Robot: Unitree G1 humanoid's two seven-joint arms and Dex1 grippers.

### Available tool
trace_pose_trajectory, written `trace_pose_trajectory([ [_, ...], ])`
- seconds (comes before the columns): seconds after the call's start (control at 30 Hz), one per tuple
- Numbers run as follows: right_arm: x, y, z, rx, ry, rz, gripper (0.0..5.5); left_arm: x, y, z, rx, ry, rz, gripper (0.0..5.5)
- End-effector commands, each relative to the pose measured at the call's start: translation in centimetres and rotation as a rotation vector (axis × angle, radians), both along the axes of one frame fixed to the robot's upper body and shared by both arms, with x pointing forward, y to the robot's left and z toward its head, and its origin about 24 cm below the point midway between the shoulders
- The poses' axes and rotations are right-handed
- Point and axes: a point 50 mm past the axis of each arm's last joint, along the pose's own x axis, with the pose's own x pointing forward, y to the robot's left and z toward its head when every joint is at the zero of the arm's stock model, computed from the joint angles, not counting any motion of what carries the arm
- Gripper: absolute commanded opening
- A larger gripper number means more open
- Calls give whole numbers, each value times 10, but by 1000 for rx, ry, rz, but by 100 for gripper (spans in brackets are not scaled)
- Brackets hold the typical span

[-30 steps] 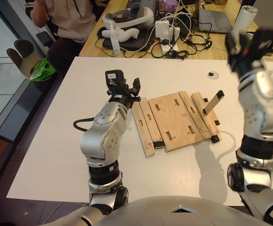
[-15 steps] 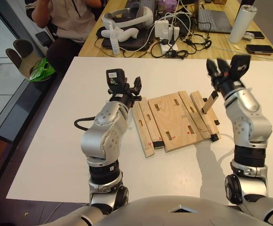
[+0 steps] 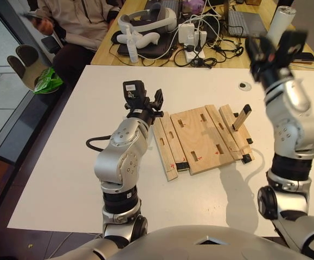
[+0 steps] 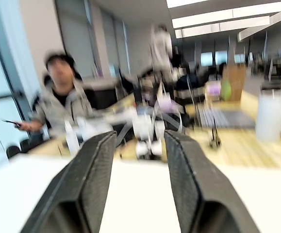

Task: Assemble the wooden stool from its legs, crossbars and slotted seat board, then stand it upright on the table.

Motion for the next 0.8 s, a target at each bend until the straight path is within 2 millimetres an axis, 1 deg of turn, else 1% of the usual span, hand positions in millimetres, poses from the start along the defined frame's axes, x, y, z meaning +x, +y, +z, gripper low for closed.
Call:
trace_pose_trajectory([
  [0.03, -11, -6, -57, -39, 206, 9, 182, -2, -7, -2, -34, 11, -9, 248],
  [0.1, -9, -3, -53, -24, 177, 22, 182, -1, -6, -2, -32, 9, -5, 248],
  [0.3, -2, 4, -23, 7, 52, 38, 182, 1, -5, 1, -38, -7, 7, 248],
  [0.47, 3, 6, -8, 19, 7, 35, 182, 1, -6, 3, -41, -17, 3, 248],
  [0.53, 4, 7, 6, 29, -31, 29, 182, 2, -6, 4, -40, -23, 2, 248],
  [0.67, -6, 22, 39, -31, -150, 97, 182, 2, -6, 3, -38, -19, 8, 248],
  [0.73, -13, 31, 44, -99, -177, 122, 182, 1, -6, 2, -38, -16, 9, 248],
  [0.8, -19, 37, 45, -136, -179, 140, 182, 2, -7, 2, -38, -15, 6, 248],
])
